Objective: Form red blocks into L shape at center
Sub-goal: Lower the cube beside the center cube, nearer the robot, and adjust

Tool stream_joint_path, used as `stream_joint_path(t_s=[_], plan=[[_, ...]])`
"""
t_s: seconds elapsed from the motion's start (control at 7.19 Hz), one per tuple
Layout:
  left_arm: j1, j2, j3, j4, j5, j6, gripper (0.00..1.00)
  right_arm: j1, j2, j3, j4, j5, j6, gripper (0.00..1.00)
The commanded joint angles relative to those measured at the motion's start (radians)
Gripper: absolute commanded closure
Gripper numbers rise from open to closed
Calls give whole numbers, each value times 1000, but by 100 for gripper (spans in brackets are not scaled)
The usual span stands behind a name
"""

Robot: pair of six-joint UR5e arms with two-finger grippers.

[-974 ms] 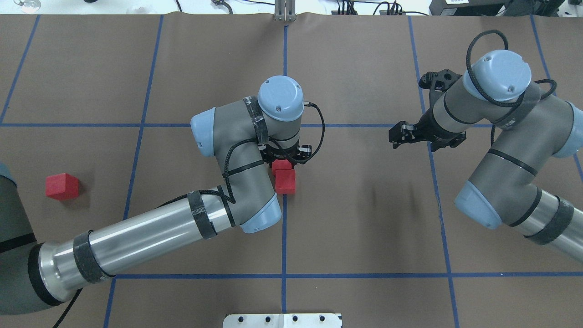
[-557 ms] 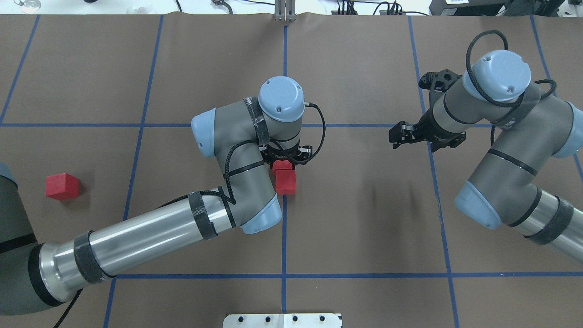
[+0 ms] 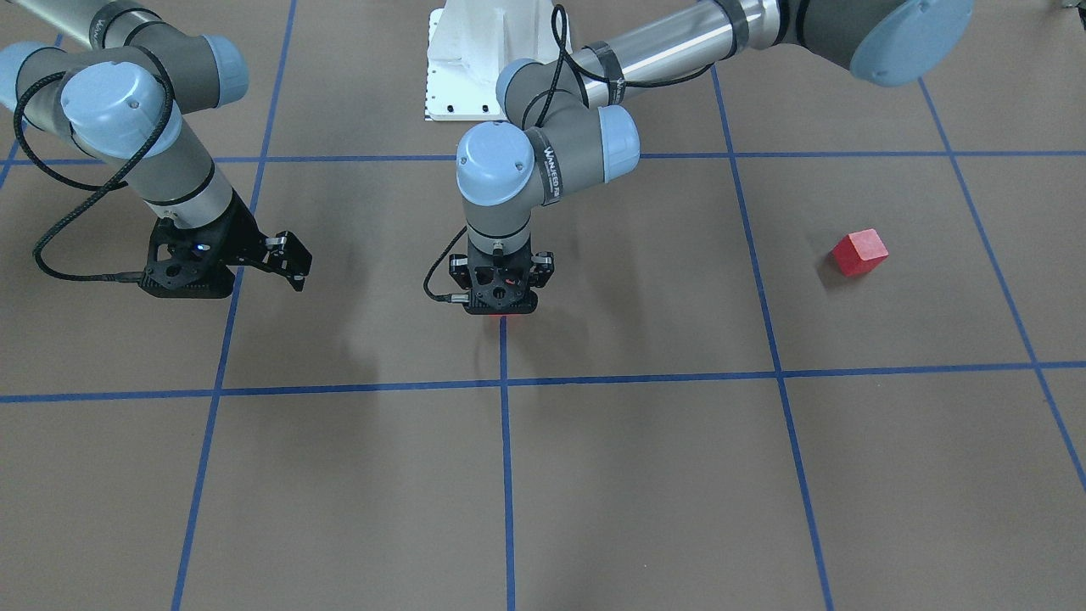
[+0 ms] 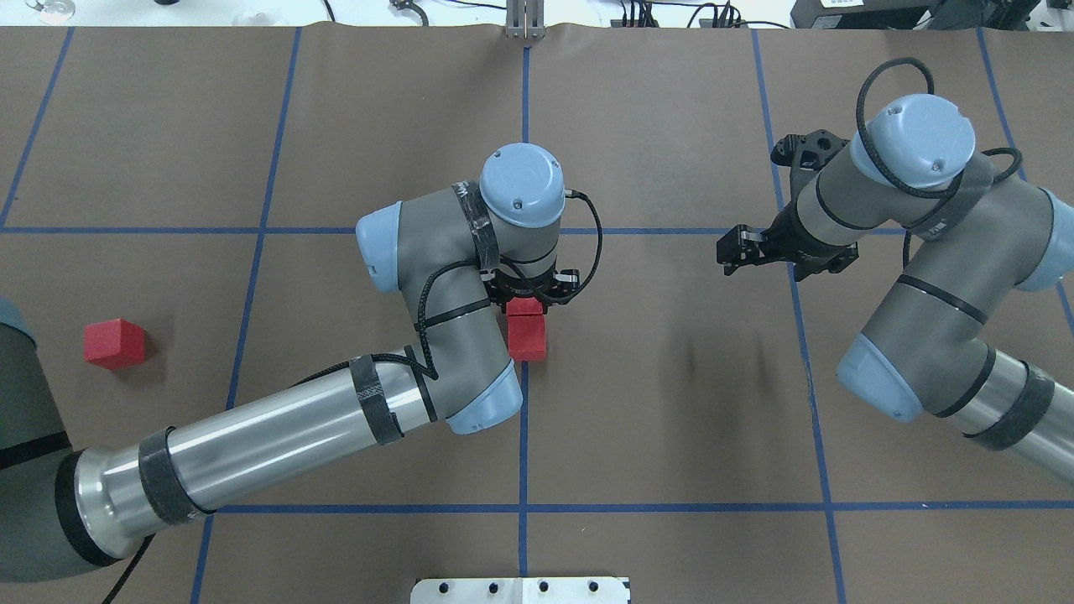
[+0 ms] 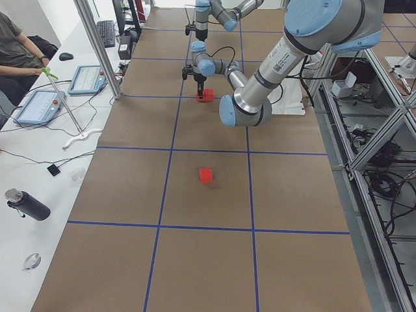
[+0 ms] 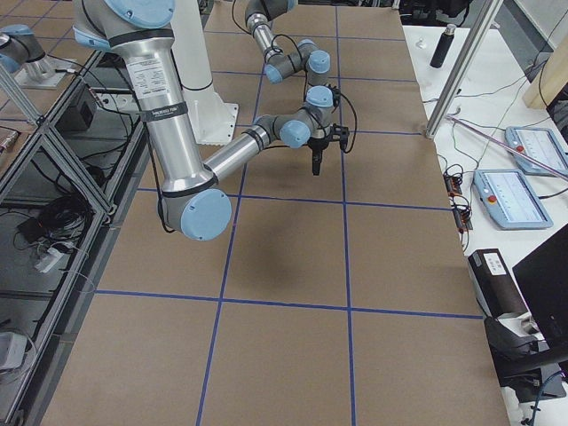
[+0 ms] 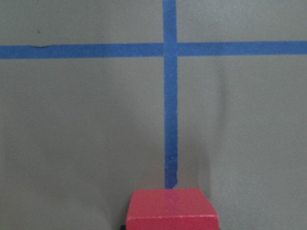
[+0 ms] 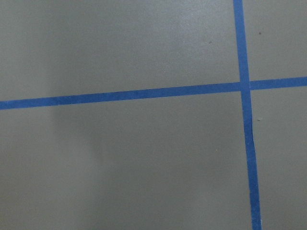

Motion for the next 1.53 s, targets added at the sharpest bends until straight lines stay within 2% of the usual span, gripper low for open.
stream_joint_path(t_s=[0.0, 1.39], plan=[[2, 0, 0, 0, 0, -5, 100, -1, 0, -1, 0, 0, -2, 0], [9, 0, 0, -11, 1, -24, 100, -1, 0, -4, 0, 0, -6, 0]])
